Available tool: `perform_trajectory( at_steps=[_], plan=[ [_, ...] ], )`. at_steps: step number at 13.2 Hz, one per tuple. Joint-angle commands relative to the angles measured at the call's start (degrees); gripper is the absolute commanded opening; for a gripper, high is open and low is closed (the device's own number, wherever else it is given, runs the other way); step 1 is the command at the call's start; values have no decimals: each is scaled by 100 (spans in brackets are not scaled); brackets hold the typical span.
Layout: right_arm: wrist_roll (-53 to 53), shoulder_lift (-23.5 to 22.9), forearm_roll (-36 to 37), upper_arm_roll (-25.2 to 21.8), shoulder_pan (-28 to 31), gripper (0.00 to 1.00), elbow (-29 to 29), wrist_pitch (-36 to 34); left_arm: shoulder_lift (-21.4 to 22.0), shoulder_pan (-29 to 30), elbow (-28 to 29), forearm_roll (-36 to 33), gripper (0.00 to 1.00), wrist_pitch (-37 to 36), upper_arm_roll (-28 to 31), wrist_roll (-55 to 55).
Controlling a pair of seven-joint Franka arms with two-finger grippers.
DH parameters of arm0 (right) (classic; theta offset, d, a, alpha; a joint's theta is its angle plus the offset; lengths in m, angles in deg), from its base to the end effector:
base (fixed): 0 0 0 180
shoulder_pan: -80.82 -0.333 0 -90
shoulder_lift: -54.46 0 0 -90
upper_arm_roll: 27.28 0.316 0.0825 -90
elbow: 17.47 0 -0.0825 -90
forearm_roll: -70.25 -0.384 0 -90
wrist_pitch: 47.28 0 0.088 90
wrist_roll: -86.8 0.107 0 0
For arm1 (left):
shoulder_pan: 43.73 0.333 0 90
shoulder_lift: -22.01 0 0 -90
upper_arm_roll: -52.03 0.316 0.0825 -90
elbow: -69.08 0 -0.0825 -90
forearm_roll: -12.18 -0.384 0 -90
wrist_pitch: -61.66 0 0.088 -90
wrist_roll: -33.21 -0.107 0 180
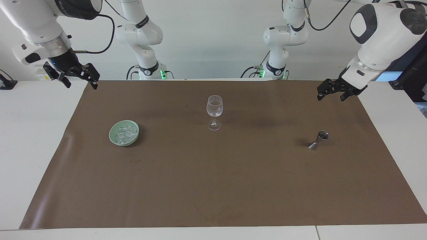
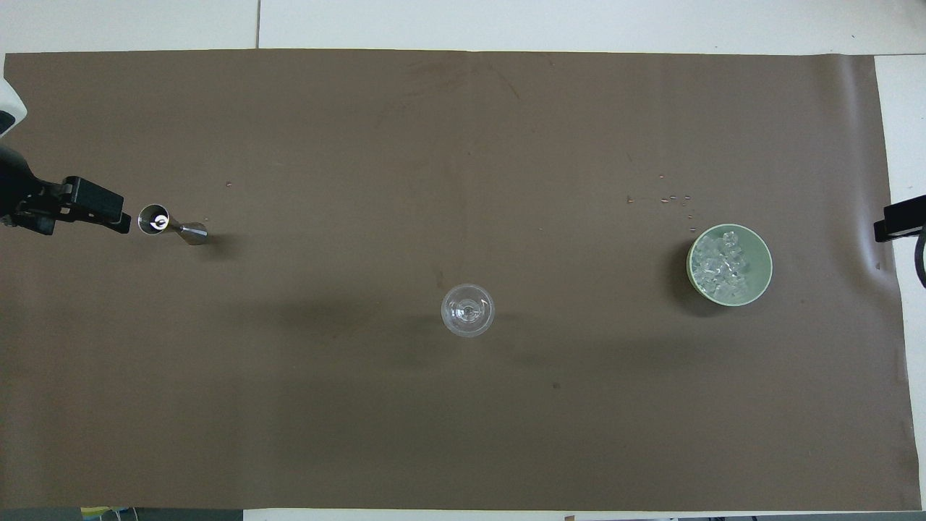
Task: Pour wine and add ice with both arms
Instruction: 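Grasp the metal jigger with the left gripper while the right gripper reaches the container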
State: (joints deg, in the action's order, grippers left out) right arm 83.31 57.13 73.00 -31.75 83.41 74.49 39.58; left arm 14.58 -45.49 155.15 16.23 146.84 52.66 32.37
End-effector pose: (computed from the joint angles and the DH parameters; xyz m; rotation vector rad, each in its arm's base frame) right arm 0.5292 -0.0720 0.6291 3.0989 -0.0988 -0.0720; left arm 0.5823 -0.0199 0.5763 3.0641 -0.0539 -0.2232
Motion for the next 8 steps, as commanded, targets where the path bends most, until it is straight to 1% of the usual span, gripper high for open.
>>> perform_trajectory(
  at_steps=[1,2,4,6,7,8],
  plan=[
    [25,137,-74,16,22,100,173,156,-748,35,-749,393,100,-275,227,713],
    [16,137,-74,16,22,100,182,130,-889,27,-854,525,100,-248,331,1161],
    [-36,155,-82,16,48,100,199,51,-1241,27,-1048,1007,100,-222,612,2145],
    [-19,207,-126,16,5,100,304,33,-1444,27,-1048,1351,100,-47,824,2858],
    [-19,251,-196,16,-4,100,444,138,-1566,27,-1048,1396,100,93,842,3314],
    [-28,347,-388,16,5,100,663,408,-1672,35,-1057,1449,100,182,859,3658]
  ],
)
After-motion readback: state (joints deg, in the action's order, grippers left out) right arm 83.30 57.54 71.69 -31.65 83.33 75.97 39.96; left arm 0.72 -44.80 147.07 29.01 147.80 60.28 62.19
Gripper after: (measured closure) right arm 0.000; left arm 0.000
